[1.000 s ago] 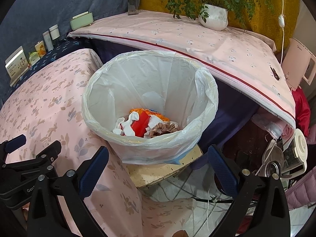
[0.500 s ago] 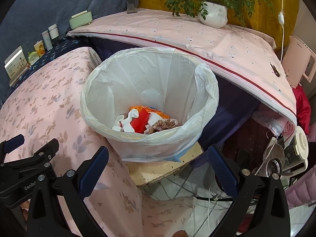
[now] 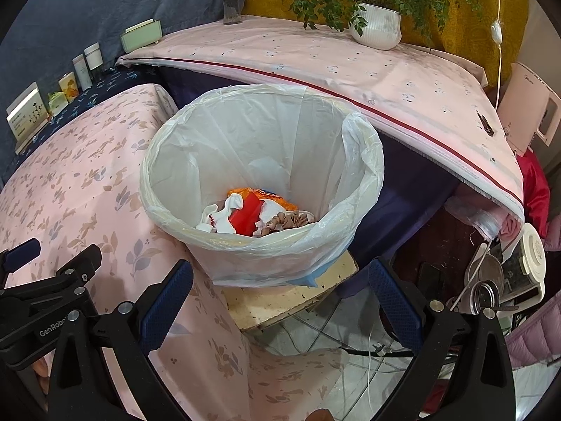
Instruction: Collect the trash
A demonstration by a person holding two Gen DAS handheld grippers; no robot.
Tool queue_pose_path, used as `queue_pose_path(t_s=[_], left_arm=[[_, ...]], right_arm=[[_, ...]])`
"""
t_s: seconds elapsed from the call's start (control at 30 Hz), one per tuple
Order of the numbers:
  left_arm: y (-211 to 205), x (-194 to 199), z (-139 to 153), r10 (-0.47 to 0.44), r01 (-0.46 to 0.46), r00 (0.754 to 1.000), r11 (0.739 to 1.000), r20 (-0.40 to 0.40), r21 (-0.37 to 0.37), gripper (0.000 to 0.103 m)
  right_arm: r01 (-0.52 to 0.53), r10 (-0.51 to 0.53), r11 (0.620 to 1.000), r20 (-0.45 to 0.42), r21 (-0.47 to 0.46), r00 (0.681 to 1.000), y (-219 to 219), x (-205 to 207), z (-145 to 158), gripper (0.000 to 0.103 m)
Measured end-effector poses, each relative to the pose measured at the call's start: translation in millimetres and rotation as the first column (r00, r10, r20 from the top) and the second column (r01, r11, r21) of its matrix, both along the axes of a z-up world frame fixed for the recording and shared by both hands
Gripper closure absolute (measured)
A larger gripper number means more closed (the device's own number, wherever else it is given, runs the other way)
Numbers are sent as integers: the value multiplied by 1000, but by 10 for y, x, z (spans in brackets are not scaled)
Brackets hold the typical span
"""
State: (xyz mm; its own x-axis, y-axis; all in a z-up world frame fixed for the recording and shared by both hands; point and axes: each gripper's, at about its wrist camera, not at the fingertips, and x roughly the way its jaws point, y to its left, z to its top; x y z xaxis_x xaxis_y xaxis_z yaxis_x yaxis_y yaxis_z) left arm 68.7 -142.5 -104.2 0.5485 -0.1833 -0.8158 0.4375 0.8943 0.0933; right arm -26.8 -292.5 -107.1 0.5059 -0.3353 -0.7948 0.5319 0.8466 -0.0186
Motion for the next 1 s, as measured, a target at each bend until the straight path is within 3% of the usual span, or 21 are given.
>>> queue_pose_path(t_s=[1.0], left_arm=[[-49,-40,105,19,-19,999,1000,41,-2,10]], right_arm=[[3,-3,1000,7,-6,1000,-19,-18,36,7]])
